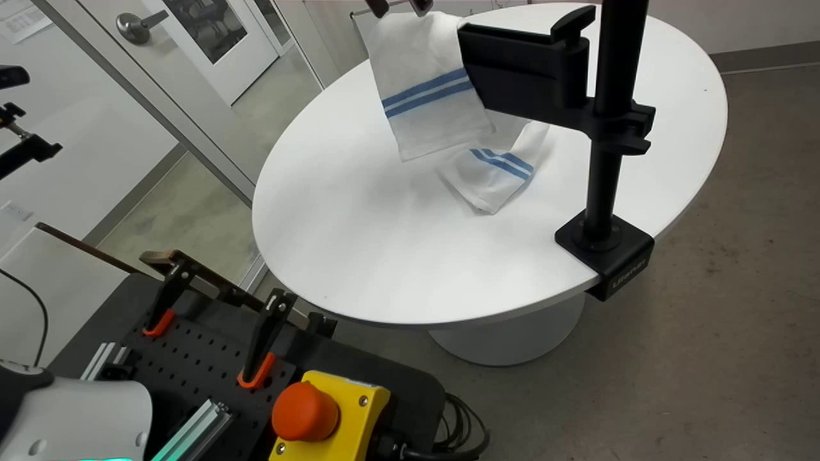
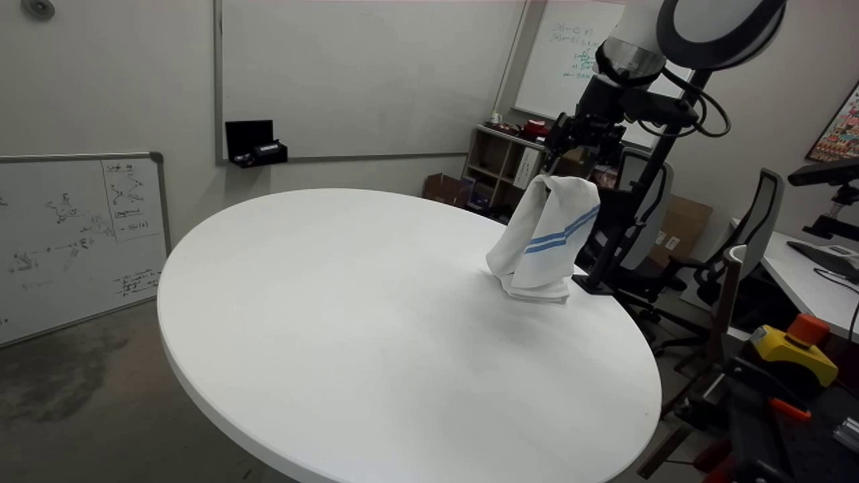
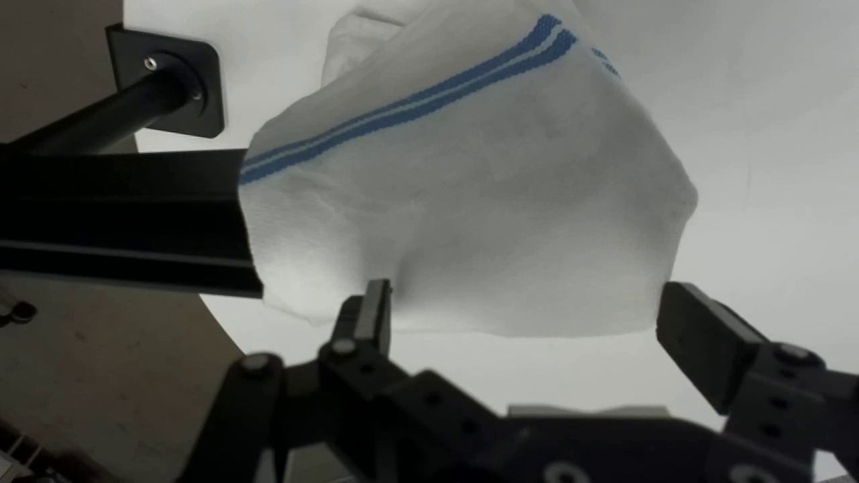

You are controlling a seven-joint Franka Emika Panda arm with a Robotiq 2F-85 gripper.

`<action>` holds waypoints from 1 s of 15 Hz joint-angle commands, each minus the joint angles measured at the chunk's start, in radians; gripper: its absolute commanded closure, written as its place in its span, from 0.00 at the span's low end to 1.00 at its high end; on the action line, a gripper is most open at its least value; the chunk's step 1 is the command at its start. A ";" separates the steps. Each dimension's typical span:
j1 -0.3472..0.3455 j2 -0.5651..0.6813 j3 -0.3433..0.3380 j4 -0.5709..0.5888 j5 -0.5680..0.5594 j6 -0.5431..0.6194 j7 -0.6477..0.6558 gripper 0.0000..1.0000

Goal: Take the white cloth from the black hanger and place it on the table

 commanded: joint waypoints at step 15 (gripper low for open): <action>0.045 0.040 -0.048 0.011 0.024 0.053 -0.013 0.70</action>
